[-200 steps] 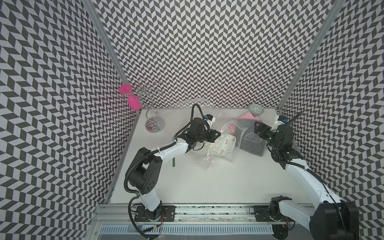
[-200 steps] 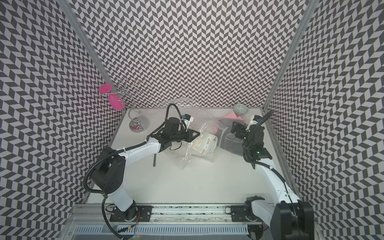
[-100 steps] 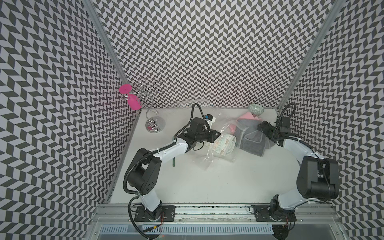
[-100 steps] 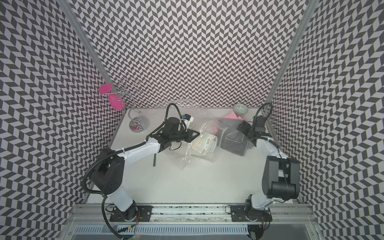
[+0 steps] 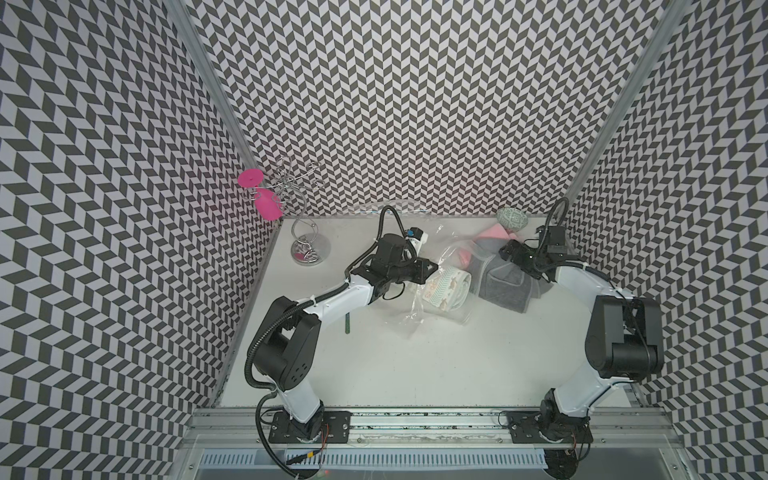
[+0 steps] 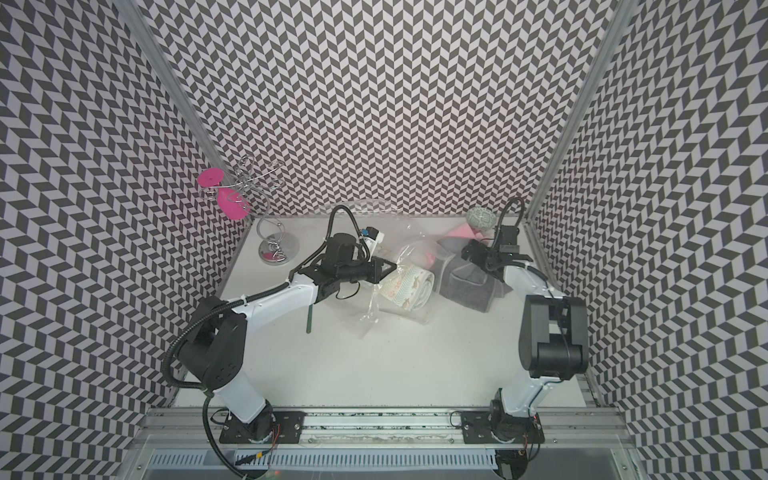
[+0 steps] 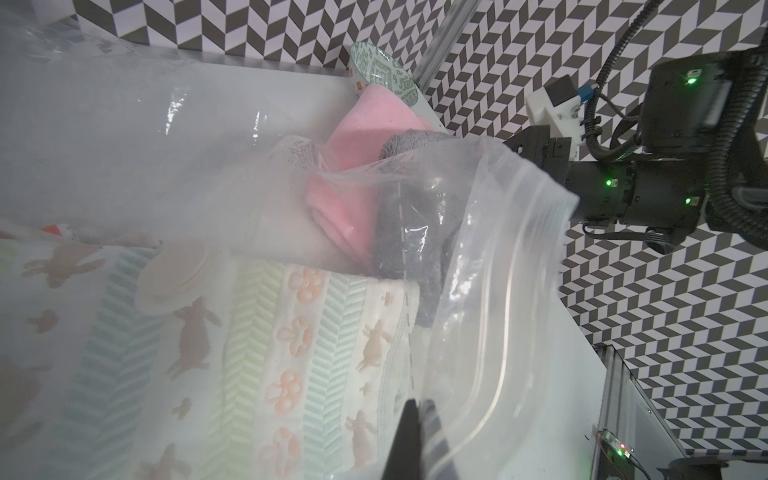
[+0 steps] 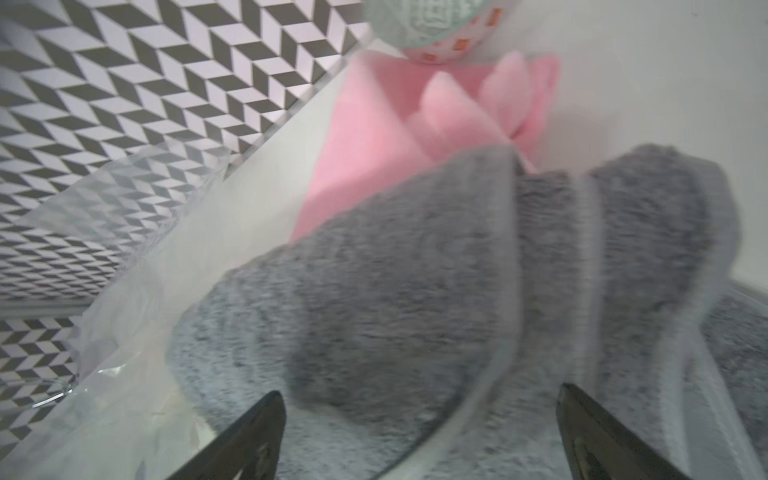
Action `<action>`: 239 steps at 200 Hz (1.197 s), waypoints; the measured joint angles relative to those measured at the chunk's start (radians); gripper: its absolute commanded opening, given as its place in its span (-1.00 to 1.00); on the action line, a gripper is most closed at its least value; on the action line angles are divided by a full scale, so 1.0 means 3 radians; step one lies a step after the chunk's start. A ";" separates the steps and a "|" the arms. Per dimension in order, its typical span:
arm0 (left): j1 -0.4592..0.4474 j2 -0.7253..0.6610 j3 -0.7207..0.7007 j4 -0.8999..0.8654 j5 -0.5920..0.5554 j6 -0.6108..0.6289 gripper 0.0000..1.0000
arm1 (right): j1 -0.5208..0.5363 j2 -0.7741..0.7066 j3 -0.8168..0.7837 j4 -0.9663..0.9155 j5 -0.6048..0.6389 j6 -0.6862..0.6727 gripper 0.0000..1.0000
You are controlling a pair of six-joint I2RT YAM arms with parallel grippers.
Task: Place the folded towel into the vacuum bag
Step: Pick up the towel from the center of the board.
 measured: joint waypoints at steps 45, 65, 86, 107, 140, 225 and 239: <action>0.0076 -0.0117 -0.0086 0.0006 -0.0009 -0.0019 -1.00 | -0.0004 0.0029 0.0056 -0.0104 0.0477 -0.0055 0.99; 0.0075 -0.0117 -0.0103 0.0005 -0.0011 -0.0022 -1.00 | -0.0092 0.0070 0.0036 -0.0149 0.0614 -0.0052 0.99; 0.0076 -0.0117 -0.0103 0.0006 -0.0011 -0.0022 -1.00 | -0.0151 0.0090 -0.0086 -0.0132 0.0636 -0.0034 0.98; 0.0075 -0.0117 -0.0103 0.0006 -0.0010 -0.0023 -1.00 | -0.0174 0.0111 -0.0251 -0.0057 0.0631 0.0027 0.99; 0.0075 -0.0117 -0.0103 0.0004 -0.0010 -0.0023 -1.00 | -0.0178 0.0202 -0.0322 0.0127 0.0609 0.0098 0.98; 0.0075 -0.0117 -0.0103 -0.0001 -0.0013 -0.0034 -1.00 | -0.0249 0.0197 -0.1105 0.1439 -0.0089 0.0351 0.60; 0.0075 -0.0117 -0.0103 0.0000 -0.0014 -0.0043 -1.00 | -0.0249 0.0163 -0.1277 0.1700 -0.0245 0.0460 0.18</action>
